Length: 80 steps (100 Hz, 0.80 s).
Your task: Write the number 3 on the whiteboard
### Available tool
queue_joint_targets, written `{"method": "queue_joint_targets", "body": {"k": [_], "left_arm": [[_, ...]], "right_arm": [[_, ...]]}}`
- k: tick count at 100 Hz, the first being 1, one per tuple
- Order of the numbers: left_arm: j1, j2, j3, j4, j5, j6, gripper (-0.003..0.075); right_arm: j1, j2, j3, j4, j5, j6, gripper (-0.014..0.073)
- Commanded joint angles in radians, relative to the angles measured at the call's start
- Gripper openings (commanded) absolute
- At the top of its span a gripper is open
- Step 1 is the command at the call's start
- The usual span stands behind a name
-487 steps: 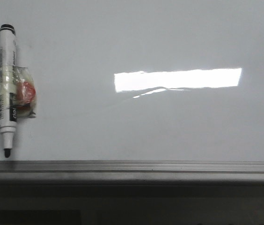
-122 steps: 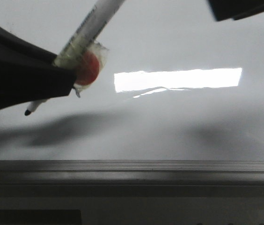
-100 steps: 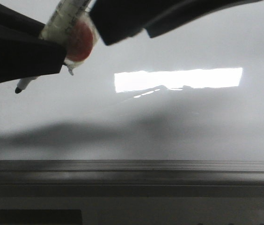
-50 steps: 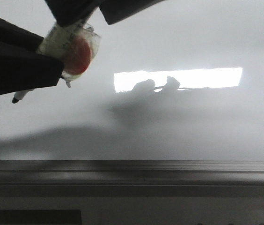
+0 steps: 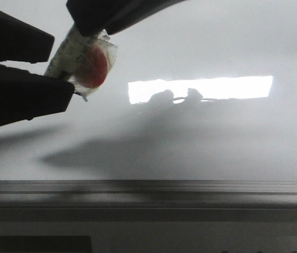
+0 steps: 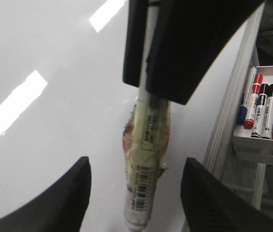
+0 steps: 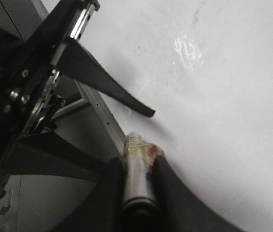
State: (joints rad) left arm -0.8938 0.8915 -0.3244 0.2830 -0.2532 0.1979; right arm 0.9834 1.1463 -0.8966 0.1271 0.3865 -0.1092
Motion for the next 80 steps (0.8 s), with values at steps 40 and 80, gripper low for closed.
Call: {"method": "queue_joint_targets", "body": {"k": [40, 80], "left_arm": [[0.1, -0.285, -0.026, -0.114, 0.204, -0.007, 0.043], [0.17, -0.293, -0.026, -0.148, 0.202, -0.007, 0.0429]], "right_arm": [[-0.115, -0.034, -0.164, -0.04, 0.056, -0.009, -0.0066], [-0.192, 0.037, -0.242, -0.04, 0.103, -0.009, -0.0066]]}}
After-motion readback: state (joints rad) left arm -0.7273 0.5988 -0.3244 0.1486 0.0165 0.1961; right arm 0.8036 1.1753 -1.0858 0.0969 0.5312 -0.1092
